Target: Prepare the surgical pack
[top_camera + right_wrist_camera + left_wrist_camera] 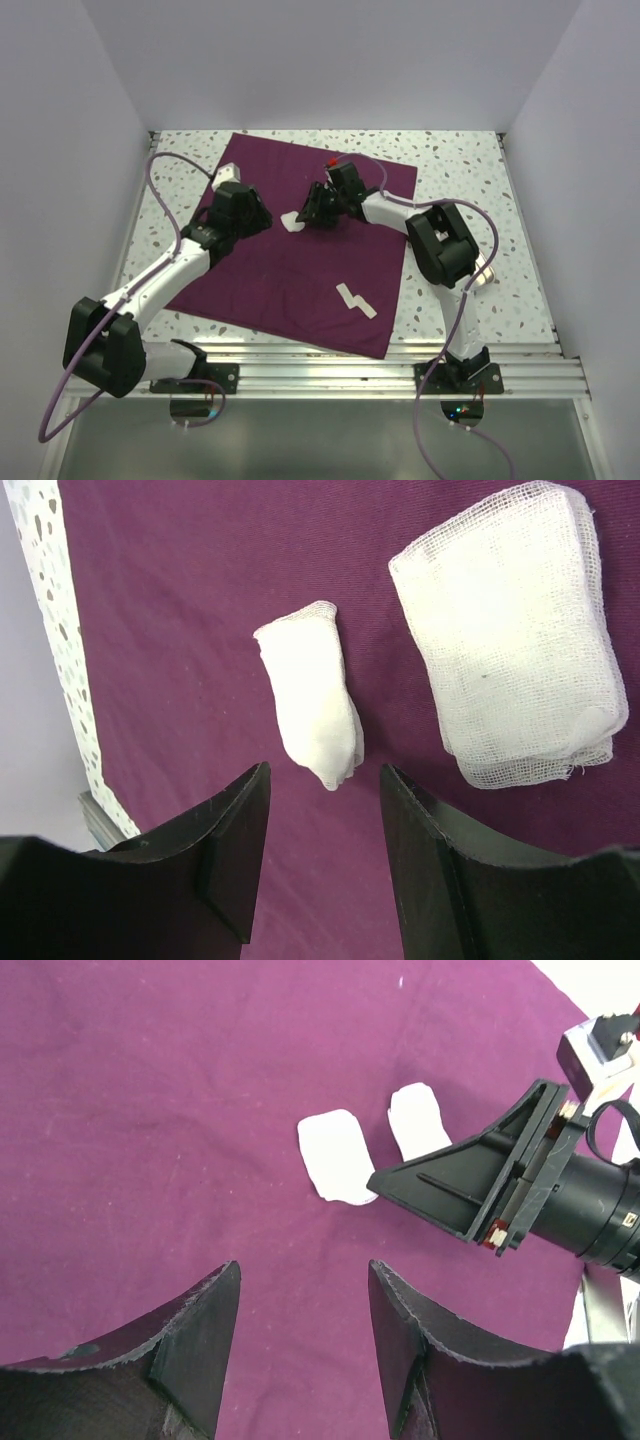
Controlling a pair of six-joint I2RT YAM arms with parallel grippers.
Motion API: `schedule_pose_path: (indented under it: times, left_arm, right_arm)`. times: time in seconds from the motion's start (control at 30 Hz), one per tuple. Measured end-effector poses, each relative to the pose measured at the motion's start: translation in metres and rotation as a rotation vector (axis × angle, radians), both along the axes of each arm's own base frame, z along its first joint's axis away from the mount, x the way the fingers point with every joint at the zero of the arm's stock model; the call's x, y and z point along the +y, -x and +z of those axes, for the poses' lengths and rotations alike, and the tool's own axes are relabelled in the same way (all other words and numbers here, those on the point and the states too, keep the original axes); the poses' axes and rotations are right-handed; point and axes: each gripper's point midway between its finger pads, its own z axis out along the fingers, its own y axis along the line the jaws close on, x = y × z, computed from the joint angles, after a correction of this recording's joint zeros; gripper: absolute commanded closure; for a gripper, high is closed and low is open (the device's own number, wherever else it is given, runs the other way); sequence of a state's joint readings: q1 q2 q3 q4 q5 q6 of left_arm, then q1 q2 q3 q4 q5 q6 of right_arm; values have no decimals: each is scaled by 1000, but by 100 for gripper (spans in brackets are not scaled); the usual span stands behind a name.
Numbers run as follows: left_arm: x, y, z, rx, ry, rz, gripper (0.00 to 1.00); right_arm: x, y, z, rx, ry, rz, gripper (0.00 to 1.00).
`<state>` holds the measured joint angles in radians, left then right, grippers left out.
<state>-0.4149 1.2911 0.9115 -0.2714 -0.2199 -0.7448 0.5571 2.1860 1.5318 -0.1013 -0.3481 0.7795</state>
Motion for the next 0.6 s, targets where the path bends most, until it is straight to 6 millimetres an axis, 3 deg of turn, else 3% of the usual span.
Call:
schedule_pose_path:
  times: [0.6]
  left_arm:
    - [8,4,-11,29,6,0,42]
  right_arm:
    - [9,-3,-11,14,-4,12,52]
